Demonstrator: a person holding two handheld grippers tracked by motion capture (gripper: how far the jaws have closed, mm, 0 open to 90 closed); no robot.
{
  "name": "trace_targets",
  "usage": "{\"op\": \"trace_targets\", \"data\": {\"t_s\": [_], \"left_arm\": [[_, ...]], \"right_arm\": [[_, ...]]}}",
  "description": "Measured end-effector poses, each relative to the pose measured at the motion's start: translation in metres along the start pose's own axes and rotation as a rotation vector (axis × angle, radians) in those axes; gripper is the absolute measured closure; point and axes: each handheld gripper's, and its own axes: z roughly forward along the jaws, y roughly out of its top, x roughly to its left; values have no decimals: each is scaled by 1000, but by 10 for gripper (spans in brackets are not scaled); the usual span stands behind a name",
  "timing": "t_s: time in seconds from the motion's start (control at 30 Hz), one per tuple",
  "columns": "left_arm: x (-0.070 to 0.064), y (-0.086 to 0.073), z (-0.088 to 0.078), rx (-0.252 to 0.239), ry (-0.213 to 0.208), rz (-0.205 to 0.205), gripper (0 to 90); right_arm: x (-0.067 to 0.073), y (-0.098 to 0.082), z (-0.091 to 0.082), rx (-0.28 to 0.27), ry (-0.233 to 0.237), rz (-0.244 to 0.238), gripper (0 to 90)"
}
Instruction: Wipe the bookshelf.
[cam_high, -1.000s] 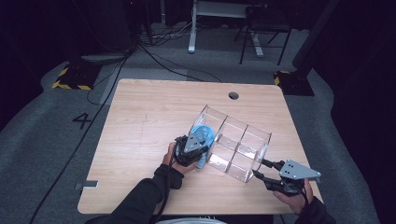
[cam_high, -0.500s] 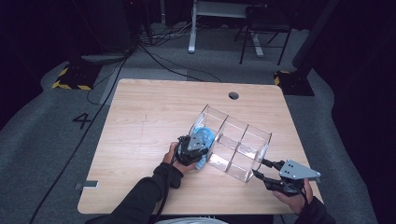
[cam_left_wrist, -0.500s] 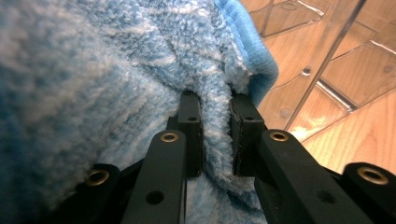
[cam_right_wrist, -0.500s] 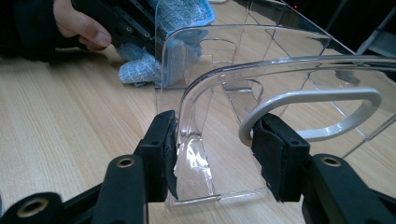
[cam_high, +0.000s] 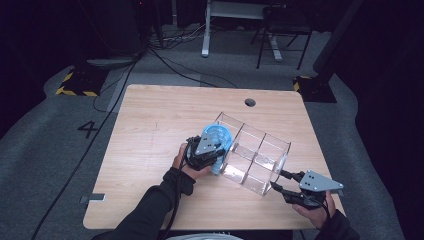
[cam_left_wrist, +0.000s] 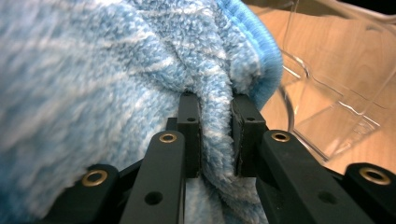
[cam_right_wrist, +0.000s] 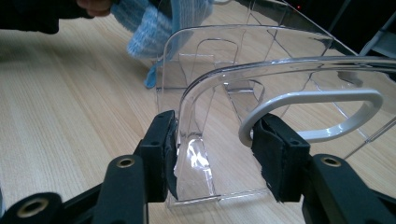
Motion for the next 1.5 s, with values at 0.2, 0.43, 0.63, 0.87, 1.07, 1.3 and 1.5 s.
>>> {"op": "trace_targets", "data": {"t_s": [0.2,0.43,0.63,0.87,1.07,1.3,1.5], "left_arm": [[7,22,4,-1,7,13,766],[3,16,12,13,17,4,766],[-1,3,16,32,17,-11,769],[-11,-29,39,134,35,-29,769],[-11,-32,44,168,30,-18,771],[-9,-31,39,253,-27,36,774],[-13,-30,22,330,-80,81,773]], "right_arm": [[0,0,0,3,-1,3,510],[0,-1,0,-4,-9,8,510],[0,0,0,-1,-12,7,510],[0,0,0,-1,-12,7,510],[-1,-1,0,-1,-11,6,510],[0,-1,0,0,-15,8,509],[3,0,1,2,-11,2,519]]}}
